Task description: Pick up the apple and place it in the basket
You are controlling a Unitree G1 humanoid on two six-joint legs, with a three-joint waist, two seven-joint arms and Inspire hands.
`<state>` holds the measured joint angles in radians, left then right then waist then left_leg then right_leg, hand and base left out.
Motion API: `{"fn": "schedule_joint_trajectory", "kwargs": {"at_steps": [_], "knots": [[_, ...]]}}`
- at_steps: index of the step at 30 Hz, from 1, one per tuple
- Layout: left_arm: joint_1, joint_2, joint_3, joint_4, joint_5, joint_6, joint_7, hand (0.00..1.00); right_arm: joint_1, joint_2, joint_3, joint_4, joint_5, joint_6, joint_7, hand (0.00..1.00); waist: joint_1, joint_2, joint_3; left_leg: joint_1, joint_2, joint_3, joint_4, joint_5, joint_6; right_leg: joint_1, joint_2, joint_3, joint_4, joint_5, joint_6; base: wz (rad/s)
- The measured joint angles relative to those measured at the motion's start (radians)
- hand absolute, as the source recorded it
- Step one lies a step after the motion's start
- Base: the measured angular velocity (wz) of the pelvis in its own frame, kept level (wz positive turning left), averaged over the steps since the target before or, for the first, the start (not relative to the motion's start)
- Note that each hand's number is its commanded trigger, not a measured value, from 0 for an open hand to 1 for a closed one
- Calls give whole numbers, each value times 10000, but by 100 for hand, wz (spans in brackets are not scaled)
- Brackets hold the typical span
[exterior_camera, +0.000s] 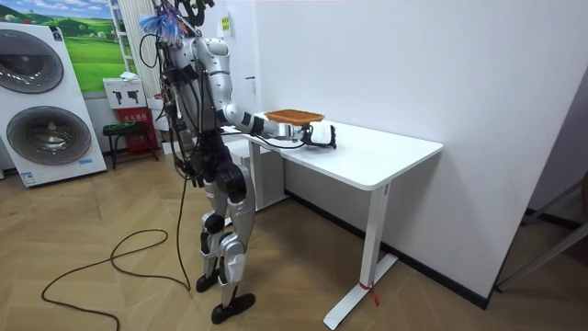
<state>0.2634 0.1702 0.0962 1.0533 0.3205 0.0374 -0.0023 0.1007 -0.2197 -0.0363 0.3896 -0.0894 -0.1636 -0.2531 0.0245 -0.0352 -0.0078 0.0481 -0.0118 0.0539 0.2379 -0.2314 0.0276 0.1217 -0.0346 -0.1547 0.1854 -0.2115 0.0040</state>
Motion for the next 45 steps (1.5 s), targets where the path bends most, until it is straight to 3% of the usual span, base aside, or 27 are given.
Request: {"fn": "schedule_joint_trajectory", "kwargs": {"at_steps": [5,15,23,28,35,45], "knots": [[1,0,-4,-23,-4,0,2,0,-112,-96,-91,267,-37,-163,-179,100,-61,18,12,45,5,0,-9,-1,-2,40,4,-5,-3,0,0,0],[-46,0,-3,-24,-46,-25,2,0,-112,-105,-141,319,-25,-188,-109,100,-120,-10,62,42,3,2,-28,-8,1,31,5,10,-4,0,1,0],[-80,0,27,-11,-38,-98,11,0,-128,-97,-214,169,-44,-166,-72,100,-99,-60,55,-28,-1,11,-20,-6,3,-69,6,49,25,0,1,0],[-124,-3,23,149,67,-189,13,0,-96,-99,-247,-1198,-476,234,-66,100,-105,36,103,-269,-13,20,19,3,3,-383,5,103,154,0,1,-3],[-201,-5,-17,242,39,-240,-2,0,-197,-102,-166,-3747,-308,200,-48,100,99,-24,126,-121,-6,6,-45,20,-4,-326,19,157,149,0,1,-1],[-234,-22,-38,250,-14,-294,7,0,-375,-113,386,-4627,-170,215,464,100,205,-12,140,-111,-2,17,-79,22,-6,-331,19,179,124,0,1,0]]}}
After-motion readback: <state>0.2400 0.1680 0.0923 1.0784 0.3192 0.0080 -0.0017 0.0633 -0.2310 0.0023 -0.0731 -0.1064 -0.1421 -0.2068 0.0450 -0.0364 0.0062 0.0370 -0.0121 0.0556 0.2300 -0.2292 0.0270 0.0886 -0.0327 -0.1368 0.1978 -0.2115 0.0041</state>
